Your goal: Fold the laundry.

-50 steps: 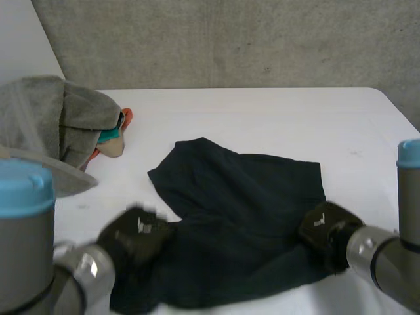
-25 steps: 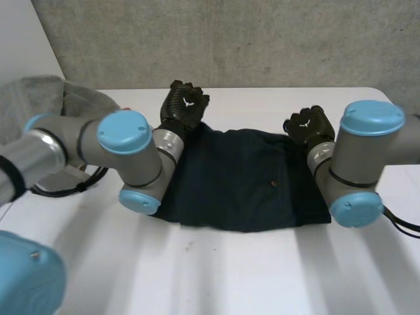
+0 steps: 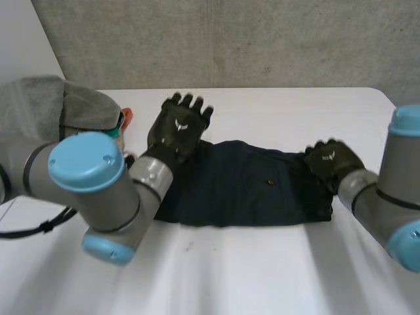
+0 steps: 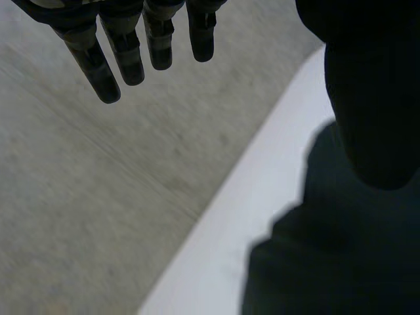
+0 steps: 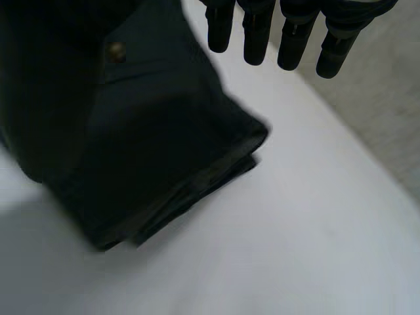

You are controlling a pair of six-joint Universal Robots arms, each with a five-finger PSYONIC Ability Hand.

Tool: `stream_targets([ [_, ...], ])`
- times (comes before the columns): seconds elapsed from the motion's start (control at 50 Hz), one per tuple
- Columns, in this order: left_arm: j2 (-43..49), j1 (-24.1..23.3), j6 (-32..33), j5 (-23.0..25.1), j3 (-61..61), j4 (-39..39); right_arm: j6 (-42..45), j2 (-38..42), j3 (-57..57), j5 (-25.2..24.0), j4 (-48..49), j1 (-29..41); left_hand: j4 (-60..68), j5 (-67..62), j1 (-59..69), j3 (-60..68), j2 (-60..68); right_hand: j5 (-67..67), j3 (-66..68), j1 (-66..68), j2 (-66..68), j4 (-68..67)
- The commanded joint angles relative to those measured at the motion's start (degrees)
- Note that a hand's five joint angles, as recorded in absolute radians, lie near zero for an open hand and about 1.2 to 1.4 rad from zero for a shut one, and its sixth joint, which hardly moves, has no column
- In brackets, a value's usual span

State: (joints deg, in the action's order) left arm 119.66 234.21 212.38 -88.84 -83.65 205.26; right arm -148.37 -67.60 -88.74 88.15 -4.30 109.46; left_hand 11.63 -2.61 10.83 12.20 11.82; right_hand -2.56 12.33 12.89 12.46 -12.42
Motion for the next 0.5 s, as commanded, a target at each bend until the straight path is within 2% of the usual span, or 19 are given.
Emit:
stream_targets([
  [0.02,0.0,2.2,-0.1,-0.2,-3.7,-0.5,-2.8,2.4,-6.2,-5.4,7.4,-2.2,-1.6,2.6,-0.8,-2.2,-1.8,-3.6,3.8,3.2,3.7,-3.7],
  [0.08,0.0,2.6,-0.6,-0.2,-3.8,-0.5,-2.6,5.6,-6.3,-5.0,10.2,-2.2,-1.6,2.6,-0.8,-2.2,-1.8,-8.8,9.0,8.4,8.9,-8.9],
  [0.12,0.0,2.6,-1.2,-0.2,-3.8,-0.5,-2.6,7.9,-5.6,-4.7,11.6,-2.5,-1.6,2.6,-0.8,-2.2,-1.8,-24.4,24.6,24.0,24.5,-24.5],
  [0.14,-0.2,2.5,-2.0,-0.2,-3.9,-0.5,-2.6,8.1,-5.4,-4.6,11.7,-2.7,-1.6,2.6,-0.8,-2.2,-1.8,-37.1,37.3,36.8,37.2,-37.2],
  [0.16,-0.4,2.4,-2.4,-0.2,-3.9,-0.6,-2.5,8.1,-5.4,-4.4,11.8,-3.0,-1.6,2.6,-0.8,-2.2,-1.8,-58.9,59.1,58.5,59.0,-59.0],
  [0.18,-0.7,2.3,-2.8,-0.2,-4.0,-0.6,-2.2,7.9,-5.6,-3.3,12.1,-4.1,-1.6,2.6,-0.8,-2.2,-1.8,-67.4,67.6,67.0,67.5,-67.5],
  [0.26,-2.9,1.9,-4.6,-0.4,-4.7,-1.1,0.8,5.0,-7.1,1.1,14.5,-6.0,-1.6,2.6,-0.8,-2.2,-1.8,-67.4,67.7,67.1,67.5,-67.6],
  [0.32,-6.2,2.2,-4.9,-0.9,-6.5,-1.4,5.2,-1.9,-8.5,3.1,14.4,-7.1,-1.6,2.6,-0.8,-2.2,-1.8,-67.4,67.7,67.1,67.5,-67.6],
  [0.46,-9.5,2.6,-5.0,-0.9,-8.7,-1.4,21.0,-3.2,-7.4,3.8,14.4,-6.1,-1.6,2.6,-0.8,-2.2,-1.8,-67.4,67.7,67.1,67.5,-67.6],
  [0.5,-9.7,2.8,-5.2,-1.0,-8.9,-1.5,23.9,-3.1,-5.3,3.3,16.5,-2.3,-1.6,2.6,-0.8,-2.2,-1.8,-67.4,67.7,67.1,67.5,-67.6],
])
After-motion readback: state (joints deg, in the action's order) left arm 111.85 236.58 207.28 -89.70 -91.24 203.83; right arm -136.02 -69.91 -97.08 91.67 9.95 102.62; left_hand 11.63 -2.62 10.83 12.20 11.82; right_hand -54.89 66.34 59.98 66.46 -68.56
